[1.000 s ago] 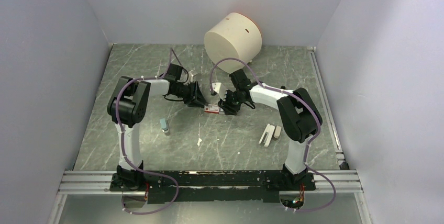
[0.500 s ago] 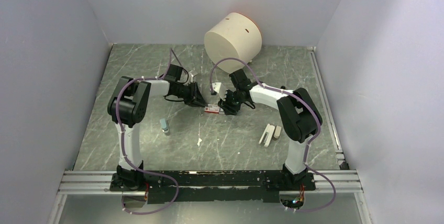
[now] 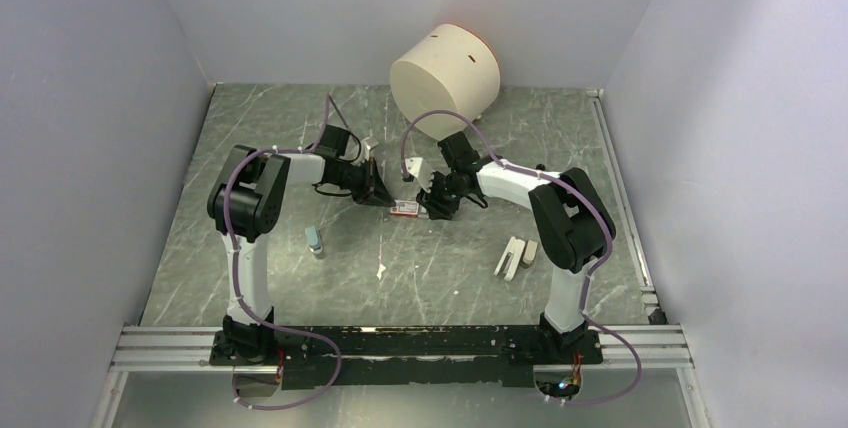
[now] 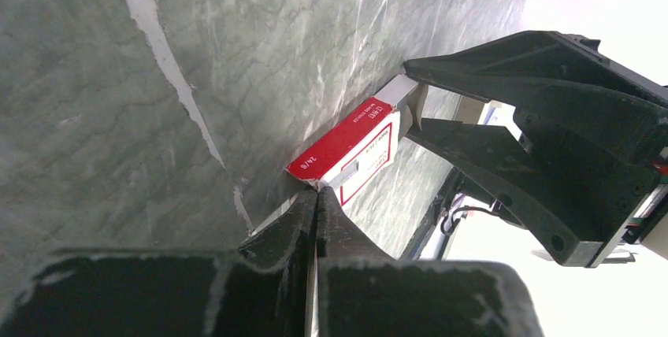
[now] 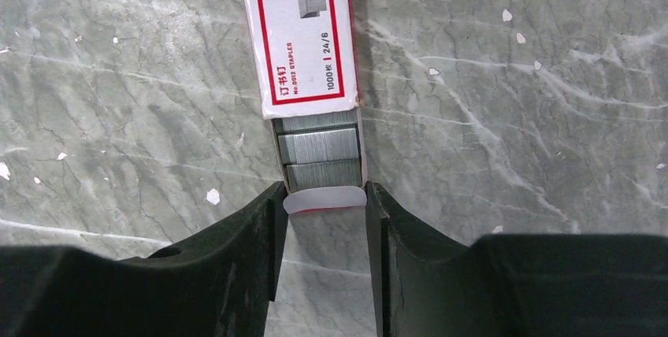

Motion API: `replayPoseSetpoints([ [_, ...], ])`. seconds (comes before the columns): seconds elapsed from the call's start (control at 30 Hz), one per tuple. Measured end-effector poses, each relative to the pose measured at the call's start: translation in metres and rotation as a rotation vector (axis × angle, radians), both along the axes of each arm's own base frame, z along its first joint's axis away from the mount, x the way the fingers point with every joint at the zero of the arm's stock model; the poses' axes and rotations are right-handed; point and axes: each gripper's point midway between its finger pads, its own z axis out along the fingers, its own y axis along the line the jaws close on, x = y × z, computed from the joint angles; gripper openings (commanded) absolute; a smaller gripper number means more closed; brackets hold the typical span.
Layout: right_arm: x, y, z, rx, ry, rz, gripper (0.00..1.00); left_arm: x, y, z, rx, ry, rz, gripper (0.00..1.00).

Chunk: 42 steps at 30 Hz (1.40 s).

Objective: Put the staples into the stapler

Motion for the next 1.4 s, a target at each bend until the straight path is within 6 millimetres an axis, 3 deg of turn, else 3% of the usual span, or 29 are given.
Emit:
replayPoseSetpoints([
  [0.2, 0.000, 0.000, 0.000, 0.000, -0.003, 0.003, 0.39, 0.004, 0.020, -0.002, 0.032, -0.010, 0.000, 0.05],
  [0.43, 0.000, 0.001, 0.000, 0.004, 0.000, 0.002, 0.45, 0.017, 0.078, -0.002, 0.088, 0.007, 0.092, 0.05],
  [0.6, 0.001, 0.002, 0.002, 0.016, 0.020, -0.034, 0.56, 0.026, 0.104, 0.000, 0.167, -0.007, 0.142, 0.21],
  [0.77, 0.007, -0.004, 0.008, 0.050, 0.051, -0.105, 0.67, 0.036, 0.121, 0.006, 0.288, -0.056, 0.169, 0.45],
  [0.87, 0.015, -0.004, 0.030, 0.109, 0.020, -0.148, 0.67, 0.038, 0.133, 0.017, 0.360, -0.095, 0.191, 0.57],
  [0.97, 0.025, -0.002, 0.067, 0.187, -0.041, -0.195, 0.65, 0.042, 0.141, 0.037, 0.406, -0.158, 0.216, 0.63],
  [1.2, 0.039, 0.005, 0.162, 0.402, -0.130, -0.395, 0.66, 0.034, 0.155, 0.118, 0.432, -0.398, 0.299, 0.75],
  [1.3, 0.033, 0.005, 0.183, 0.479, -0.076, -0.494, 0.65, 0.019, 0.160, 0.146, 0.432, -0.492, 0.337, 0.85],
  [1.4, 0.022, 0.000, 0.185, 0.529, 0.001, -0.617, 0.66, -0.002, 0.163, 0.166, 0.413, -0.548, 0.366, 0.94],
])
